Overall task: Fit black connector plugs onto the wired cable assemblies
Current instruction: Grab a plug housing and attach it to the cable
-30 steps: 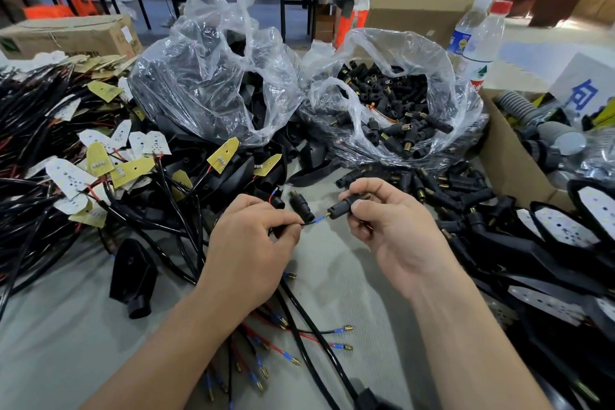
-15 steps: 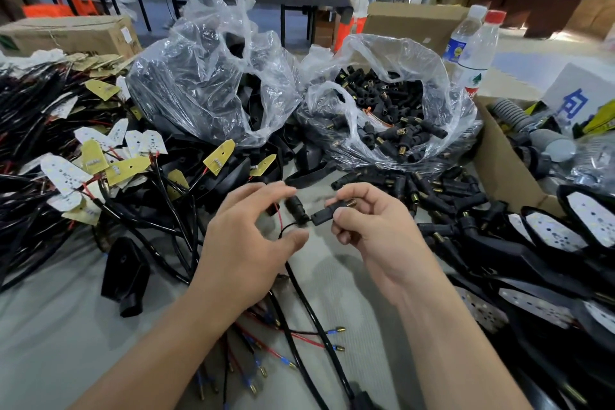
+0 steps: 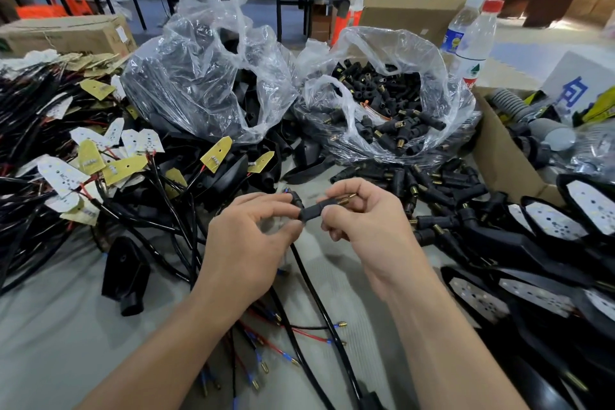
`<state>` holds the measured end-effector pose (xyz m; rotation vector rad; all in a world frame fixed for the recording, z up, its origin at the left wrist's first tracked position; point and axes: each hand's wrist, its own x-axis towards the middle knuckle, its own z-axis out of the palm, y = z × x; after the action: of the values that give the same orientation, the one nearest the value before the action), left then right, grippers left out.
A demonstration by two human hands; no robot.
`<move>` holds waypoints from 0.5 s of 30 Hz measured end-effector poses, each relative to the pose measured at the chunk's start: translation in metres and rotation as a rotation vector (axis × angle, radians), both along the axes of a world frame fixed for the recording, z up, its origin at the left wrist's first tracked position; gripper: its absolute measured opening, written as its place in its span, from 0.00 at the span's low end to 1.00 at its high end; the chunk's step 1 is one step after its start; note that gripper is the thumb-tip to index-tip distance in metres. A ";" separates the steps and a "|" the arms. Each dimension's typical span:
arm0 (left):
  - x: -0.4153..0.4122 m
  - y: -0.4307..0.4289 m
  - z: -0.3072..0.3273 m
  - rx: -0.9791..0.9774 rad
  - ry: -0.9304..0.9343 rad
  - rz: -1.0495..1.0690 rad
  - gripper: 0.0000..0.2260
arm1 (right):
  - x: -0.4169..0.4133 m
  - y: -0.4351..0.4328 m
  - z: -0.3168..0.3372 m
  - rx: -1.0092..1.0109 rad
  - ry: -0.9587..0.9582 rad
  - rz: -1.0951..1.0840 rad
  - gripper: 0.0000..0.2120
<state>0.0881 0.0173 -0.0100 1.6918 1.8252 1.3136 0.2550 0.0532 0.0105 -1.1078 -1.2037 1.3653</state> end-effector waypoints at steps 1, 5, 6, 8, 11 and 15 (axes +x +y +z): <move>0.000 0.000 0.000 -0.001 -0.005 0.007 0.12 | 0.001 0.001 0.000 -0.007 0.023 -0.009 0.12; -0.002 0.001 0.001 -0.047 -0.011 0.004 0.10 | 0.006 0.002 0.001 -0.045 0.091 -0.003 0.13; -0.002 0.002 0.001 -0.055 -0.007 -0.006 0.11 | 0.006 0.002 0.001 -0.053 0.100 0.008 0.13; -0.001 0.001 0.002 -0.060 0.002 -0.016 0.12 | 0.005 0.000 0.003 -0.071 0.129 0.021 0.12; 0.000 0.000 0.002 -0.033 0.010 -0.012 0.13 | 0.005 0.000 0.007 -0.128 0.258 0.026 0.06; 0.000 -0.002 0.001 -0.006 0.005 -0.005 0.13 | 0.006 -0.001 0.011 -0.178 0.329 -0.011 0.06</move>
<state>0.0882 0.0155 -0.0089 1.6976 1.8244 1.3019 0.2610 0.0520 0.0214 -0.9617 -0.8493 1.5980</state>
